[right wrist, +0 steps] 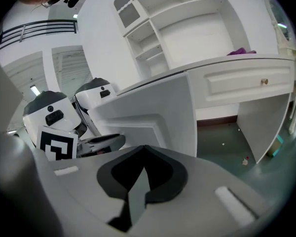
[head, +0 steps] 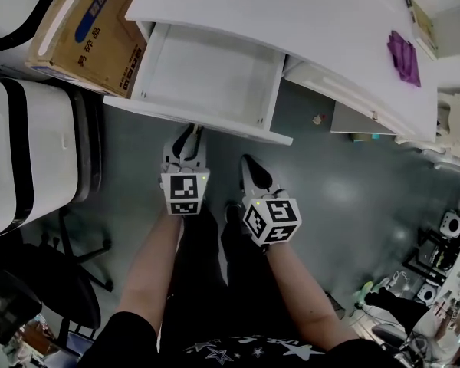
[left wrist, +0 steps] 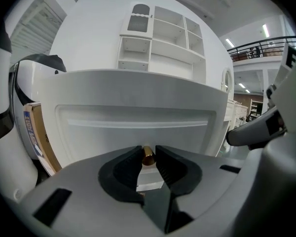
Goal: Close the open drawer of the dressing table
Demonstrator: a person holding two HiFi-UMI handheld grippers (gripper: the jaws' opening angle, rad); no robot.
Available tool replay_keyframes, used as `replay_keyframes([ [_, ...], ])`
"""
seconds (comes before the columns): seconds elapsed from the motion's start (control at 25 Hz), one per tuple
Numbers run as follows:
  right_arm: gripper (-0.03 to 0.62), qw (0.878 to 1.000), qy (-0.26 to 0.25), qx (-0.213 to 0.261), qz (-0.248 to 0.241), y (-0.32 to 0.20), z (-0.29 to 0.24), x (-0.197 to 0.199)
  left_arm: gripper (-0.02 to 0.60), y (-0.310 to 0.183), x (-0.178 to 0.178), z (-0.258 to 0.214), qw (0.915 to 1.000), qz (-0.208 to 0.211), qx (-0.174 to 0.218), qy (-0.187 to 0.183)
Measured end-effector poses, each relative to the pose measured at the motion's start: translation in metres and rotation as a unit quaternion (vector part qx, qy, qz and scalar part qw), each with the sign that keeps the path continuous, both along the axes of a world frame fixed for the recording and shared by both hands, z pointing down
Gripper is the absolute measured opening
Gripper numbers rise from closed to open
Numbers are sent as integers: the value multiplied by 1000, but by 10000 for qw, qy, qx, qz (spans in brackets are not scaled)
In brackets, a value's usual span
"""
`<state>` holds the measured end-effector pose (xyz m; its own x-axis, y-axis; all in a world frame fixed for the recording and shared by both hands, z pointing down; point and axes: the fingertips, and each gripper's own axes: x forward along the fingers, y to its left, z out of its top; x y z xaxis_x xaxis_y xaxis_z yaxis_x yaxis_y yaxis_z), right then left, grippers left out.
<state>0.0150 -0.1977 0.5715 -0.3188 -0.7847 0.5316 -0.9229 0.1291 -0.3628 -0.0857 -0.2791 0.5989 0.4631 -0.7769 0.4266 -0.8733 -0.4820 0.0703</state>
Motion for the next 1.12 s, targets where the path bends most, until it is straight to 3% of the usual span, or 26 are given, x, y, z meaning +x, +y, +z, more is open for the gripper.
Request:
replay_keyframes([
  [0.48, 2, 9945, 7, 230, 1017, -45, -19, 22, 91, -57, 22, 1, 9991, 341, -263, -52],
  [0.88, 2, 9960, -122, 76, 882, -69, -9, 47, 89, -85, 32, 3, 9983, 73, -568, -124],
  [1.12, 2, 9972, -240, 75, 699, -94, -4, 54, 89, -105, 41, 1, 9987, 37, -459, -210],
])
